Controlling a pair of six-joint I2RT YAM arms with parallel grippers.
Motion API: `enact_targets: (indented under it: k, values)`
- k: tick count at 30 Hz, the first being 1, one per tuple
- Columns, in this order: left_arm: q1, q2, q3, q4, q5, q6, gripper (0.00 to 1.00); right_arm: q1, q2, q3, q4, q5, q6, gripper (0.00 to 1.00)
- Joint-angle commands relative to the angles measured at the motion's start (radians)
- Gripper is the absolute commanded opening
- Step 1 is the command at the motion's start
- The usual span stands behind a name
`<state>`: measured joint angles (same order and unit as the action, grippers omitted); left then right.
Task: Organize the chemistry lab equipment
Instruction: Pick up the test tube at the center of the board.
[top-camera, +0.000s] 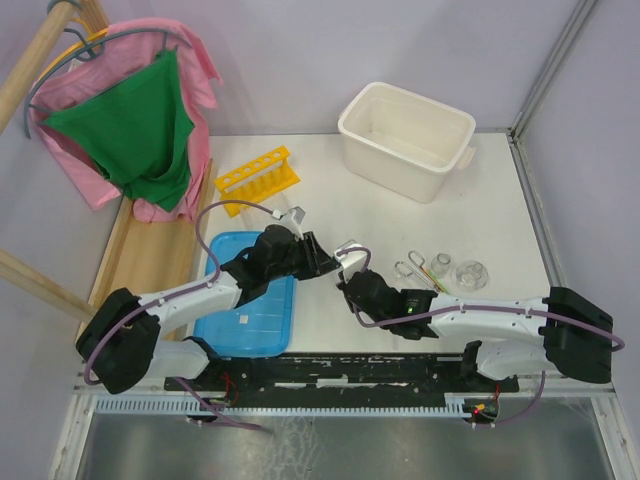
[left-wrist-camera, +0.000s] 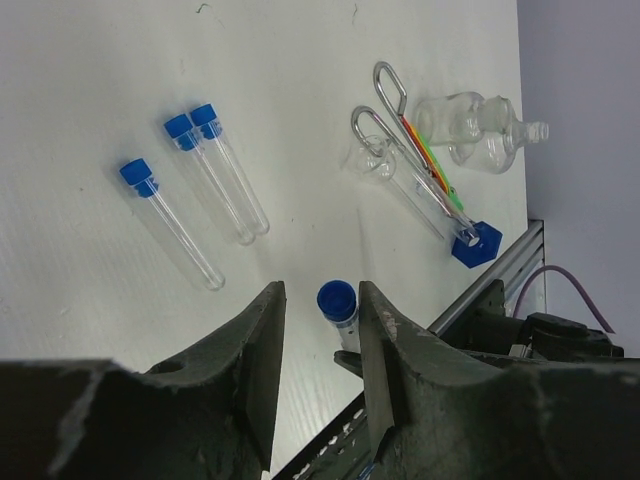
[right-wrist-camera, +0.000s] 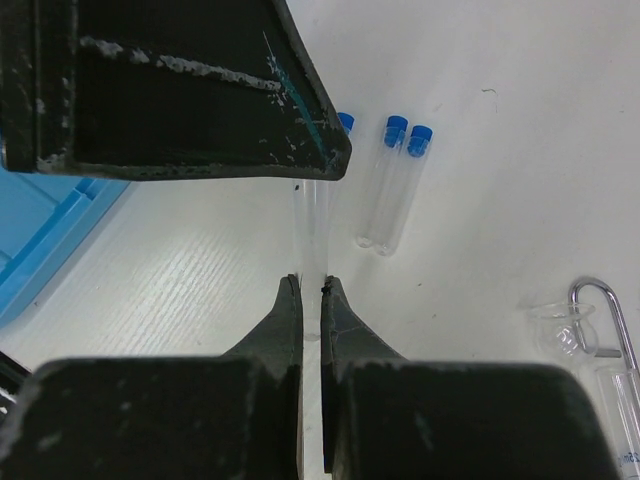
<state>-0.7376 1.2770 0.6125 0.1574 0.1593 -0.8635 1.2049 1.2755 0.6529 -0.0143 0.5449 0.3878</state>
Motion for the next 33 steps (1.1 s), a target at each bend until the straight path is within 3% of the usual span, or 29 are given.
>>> enact_targets:
  k: [1,3,7,9,11,14,16,21,25,31,33]
  values:
    - [-0.008,0.02,0.027,0.069,0.004,0.008,0.4,0.011,-0.013,0.035,0.04,0.005,-0.008,0.02]
    - [-0.01,0.022,0.027,0.075,0.006,0.009,0.36,0.012,-0.012,0.038,0.037,0.009,-0.01,0.02]
    - [-0.011,0.026,0.026,0.075,0.01,0.01,0.11,0.012,-0.004,0.043,0.029,0.016,-0.012,0.02]
    - [-0.01,0.028,0.025,0.075,0.011,0.014,0.03,0.013,0.0,0.044,0.027,0.019,-0.01,0.05]
    - [-0.011,0.03,0.019,0.07,-0.008,0.016,0.03,0.013,0.002,0.046,0.023,0.021,-0.007,0.15]
    - [-0.01,0.031,0.029,0.017,-0.09,0.05,0.03,0.016,-0.004,0.041,0.024,0.013,-0.009,0.4]
    - [-0.01,0.025,0.041,-0.026,-0.184,0.082,0.03,0.019,-0.014,0.038,0.022,0.005,-0.01,0.46]
    - [0.012,0.011,0.128,-0.175,-0.456,0.197,0.03,0.022,-0.061,0.027,-0.01,0.018,0.005,0.48]
    - [0.103,-0.004,0.199,-0.201,-0.601,0.29,0.03,0.022,-0.079,0.012,-0.042,0.079,0.026,0.48]
    - [0.268,0.028,0.266,-0.125,-0.826,0.409,0.03,0.021,-0.027,0.043,-0.081,0.119,0.038,0.49]
    - [0.301,0.035,0.239,-0.008,-0.888,0.454,0.03,0.02,-0.009,0.06,-0.089,0.129,0.036,0.5]
